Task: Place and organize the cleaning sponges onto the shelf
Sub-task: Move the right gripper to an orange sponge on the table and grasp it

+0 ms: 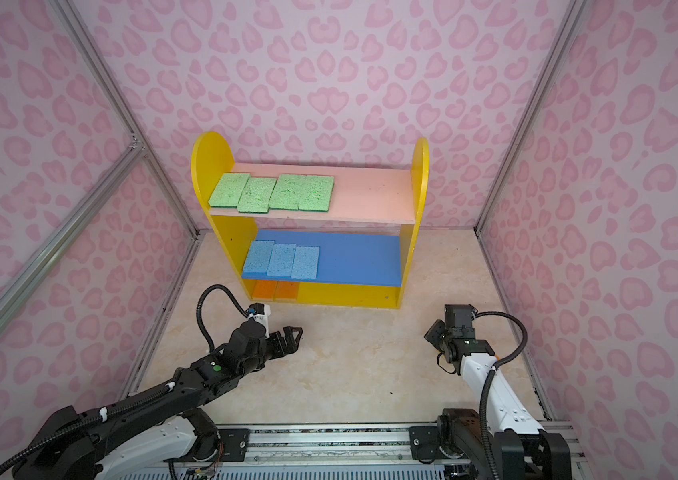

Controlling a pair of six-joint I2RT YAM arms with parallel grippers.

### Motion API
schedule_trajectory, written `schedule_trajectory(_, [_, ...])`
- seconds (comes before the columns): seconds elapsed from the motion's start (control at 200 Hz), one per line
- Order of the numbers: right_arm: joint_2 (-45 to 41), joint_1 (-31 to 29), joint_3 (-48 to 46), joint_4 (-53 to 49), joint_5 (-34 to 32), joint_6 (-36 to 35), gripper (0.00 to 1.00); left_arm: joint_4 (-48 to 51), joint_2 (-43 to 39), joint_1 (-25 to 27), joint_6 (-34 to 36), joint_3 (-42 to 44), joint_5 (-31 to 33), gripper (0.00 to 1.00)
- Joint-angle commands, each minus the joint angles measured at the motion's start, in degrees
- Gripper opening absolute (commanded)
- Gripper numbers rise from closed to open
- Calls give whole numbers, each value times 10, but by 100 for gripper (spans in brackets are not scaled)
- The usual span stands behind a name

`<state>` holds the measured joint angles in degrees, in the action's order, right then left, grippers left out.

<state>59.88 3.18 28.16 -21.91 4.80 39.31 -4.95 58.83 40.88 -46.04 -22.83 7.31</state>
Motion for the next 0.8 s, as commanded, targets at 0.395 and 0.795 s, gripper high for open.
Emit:
schedule_trajectory(0.395, [135,36,-23,77,52,-53,34,-13,-26,0,-11,19,9,97])
schedule_trajectory(0.795, [58,-10,-26,37,93,-71,0,-2,-33,-2,-17,19,19,96])
